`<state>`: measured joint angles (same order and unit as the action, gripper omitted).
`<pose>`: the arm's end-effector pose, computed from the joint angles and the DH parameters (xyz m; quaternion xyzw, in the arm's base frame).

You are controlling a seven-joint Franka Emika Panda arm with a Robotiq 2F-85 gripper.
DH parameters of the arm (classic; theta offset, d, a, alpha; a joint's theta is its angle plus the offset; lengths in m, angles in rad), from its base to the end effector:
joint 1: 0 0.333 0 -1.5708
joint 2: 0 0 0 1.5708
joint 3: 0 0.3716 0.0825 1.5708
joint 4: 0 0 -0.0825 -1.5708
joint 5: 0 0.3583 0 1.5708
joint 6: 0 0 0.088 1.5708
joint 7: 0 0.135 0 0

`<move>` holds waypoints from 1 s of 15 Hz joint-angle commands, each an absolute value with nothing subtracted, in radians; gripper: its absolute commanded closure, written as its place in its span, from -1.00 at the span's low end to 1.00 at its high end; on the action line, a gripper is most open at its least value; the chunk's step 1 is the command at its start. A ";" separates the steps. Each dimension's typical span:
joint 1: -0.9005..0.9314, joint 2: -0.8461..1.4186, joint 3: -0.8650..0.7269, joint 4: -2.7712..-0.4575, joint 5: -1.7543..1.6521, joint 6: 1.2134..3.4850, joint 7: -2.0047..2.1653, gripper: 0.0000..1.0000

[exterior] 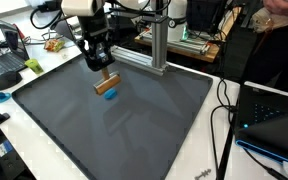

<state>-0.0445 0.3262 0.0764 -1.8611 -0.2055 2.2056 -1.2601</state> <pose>0.6285 0.0047 0.3866 0.7602 0.6457 -0.0326 0.0639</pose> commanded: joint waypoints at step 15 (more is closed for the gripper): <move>-0.028 0.431 0.073 -1.856 -0.212 2.243 -1.251 0.56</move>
<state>-0.0363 0.3893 0.0700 -1.8568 -0.2122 2.2232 -1.2561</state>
